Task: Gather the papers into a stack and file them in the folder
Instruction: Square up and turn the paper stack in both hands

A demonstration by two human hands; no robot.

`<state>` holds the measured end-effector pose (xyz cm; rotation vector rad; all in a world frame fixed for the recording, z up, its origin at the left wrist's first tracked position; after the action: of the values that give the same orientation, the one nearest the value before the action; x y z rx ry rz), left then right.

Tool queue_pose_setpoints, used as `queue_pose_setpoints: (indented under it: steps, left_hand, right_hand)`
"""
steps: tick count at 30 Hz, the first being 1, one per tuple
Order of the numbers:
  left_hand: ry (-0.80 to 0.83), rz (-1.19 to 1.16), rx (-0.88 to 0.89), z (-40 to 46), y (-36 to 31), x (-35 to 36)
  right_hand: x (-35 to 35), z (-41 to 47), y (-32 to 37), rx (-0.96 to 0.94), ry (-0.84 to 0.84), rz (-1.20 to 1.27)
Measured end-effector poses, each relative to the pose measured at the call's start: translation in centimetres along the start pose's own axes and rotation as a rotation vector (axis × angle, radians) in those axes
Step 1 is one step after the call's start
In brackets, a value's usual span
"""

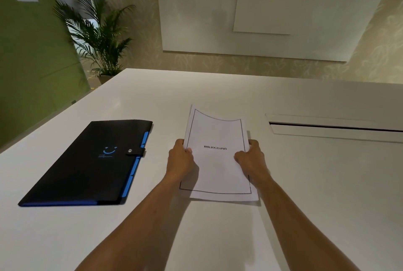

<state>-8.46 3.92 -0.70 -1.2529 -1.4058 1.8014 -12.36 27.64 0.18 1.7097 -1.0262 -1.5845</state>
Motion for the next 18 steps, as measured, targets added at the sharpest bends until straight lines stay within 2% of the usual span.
queue_pose_setpoints:
  steps: [3, 7, 18]
  left_hand:
    - [-0.001, 0.084, -0.012, -0.3, 0.4, 0.4]
    - [0.001, 0.239, 0.020, -0.9, 0.2, 1.1]
    - [-0.024, 0.758, 0.173, -1.6, 0.6, 2.4]
  right_hand:
    - [0.6, -0.3, 0.0, -0.037, -0.018, -0.232]
    - [1.2, -0.6, 0.2, -0.086, -0.039, -0.414]
    - [2.6, -1.0, 0.2, -0.216, -0.227, -0.797]
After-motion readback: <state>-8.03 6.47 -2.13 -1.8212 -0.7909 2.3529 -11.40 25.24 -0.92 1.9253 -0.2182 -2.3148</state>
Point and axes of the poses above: each hand's wrist, its own z-axis towards the middle knuckle, its own x-axis out of the palm, y = z × x, the point moved 8 cm from there along z, towards the middle knuckle, and after that the axes turned 9 degrees about -z, right-handed, at the moved point
